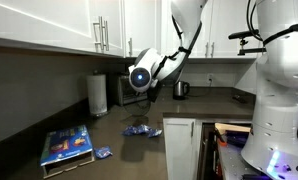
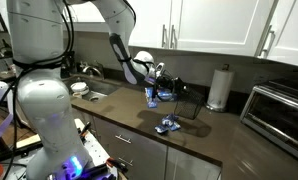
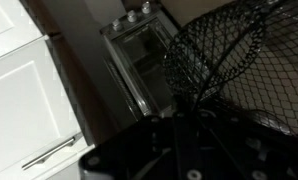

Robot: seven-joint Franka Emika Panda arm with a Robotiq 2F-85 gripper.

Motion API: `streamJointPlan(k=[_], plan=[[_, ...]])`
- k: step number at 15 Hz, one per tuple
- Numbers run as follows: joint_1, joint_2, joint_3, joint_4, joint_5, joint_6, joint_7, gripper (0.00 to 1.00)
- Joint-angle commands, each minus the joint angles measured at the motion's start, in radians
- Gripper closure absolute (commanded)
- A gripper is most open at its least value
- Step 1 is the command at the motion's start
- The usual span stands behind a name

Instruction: Pour the contents of the basket onto the counter

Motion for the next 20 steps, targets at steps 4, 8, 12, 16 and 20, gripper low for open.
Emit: streamJointPlan(k=[4,8,12,16,20], plan=[[-0.107,-0.093,-0.109,0.001,-0.022,0.476,-0.093,0.97],[-0.150,-0.084,-0.161,0.018,-0.010,0.724,-0.134,0.97],[-0.151,-0.104,-0.179,-0.016,-0.010,0.828,-0.167,0.97],[-0.126,-0.117,-0.166,-0.057,0.006,0.841,-0.220,0.97],[-0.097,-0.154,-0.147,-0.094,-0.003,0.797,-0.250,0.97]])
